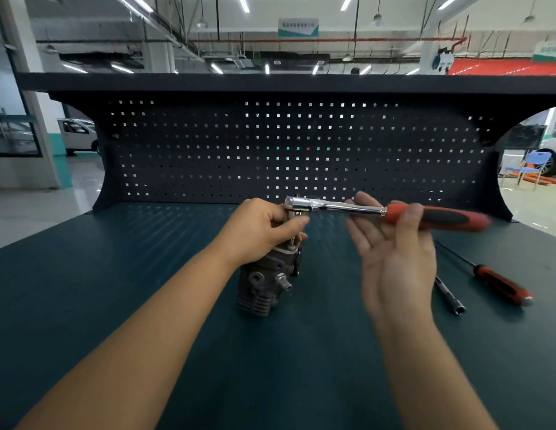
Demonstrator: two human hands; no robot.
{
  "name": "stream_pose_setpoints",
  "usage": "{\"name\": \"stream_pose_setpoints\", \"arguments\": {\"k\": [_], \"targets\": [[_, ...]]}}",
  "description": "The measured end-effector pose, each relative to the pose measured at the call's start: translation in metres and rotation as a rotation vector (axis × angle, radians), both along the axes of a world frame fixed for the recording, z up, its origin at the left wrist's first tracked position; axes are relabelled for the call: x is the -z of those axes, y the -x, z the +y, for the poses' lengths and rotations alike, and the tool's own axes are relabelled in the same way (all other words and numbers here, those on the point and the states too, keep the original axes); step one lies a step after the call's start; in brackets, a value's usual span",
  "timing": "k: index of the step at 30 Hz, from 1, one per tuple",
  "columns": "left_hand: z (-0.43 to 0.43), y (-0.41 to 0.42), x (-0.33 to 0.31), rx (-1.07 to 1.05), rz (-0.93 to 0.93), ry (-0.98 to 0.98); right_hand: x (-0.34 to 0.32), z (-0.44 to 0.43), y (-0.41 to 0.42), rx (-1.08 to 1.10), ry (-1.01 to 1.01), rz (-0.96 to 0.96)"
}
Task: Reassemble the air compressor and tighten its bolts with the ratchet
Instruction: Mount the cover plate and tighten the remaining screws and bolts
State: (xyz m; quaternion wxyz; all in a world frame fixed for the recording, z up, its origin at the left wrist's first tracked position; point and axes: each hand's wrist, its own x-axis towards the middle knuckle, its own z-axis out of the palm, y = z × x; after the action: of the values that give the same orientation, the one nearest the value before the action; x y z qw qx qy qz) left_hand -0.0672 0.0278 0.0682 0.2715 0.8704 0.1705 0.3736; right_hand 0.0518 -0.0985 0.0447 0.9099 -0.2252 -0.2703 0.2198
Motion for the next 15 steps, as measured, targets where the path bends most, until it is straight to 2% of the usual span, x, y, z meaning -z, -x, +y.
{"name": "stream_pose_setpoints", "arguments": {"k": [4, 6, 10, 15], "targets": [[0.000, 0.000, -0.001, -0.015, 0.005, -0.008, -0.016, 0.044, -0.032, -0.497, 0.095, 0.428], [-0.001, 0.000, -0.002, -0.019, 0.008, -0.012, -0.014, 0.056, -0.028, -0.562, 0.064, 0.481], [0.000, 0.003, -0.001, -0.038, -0.020, 0.001, -0.008, 0.034, -0.008, -0.320, -0.083, 0.336], [-0.002, 0.001, -0.002, -0.026, -0.011, 0.003, 0.019, -0.016, 0.050, 0.181, -0.151, -0.074]]}}
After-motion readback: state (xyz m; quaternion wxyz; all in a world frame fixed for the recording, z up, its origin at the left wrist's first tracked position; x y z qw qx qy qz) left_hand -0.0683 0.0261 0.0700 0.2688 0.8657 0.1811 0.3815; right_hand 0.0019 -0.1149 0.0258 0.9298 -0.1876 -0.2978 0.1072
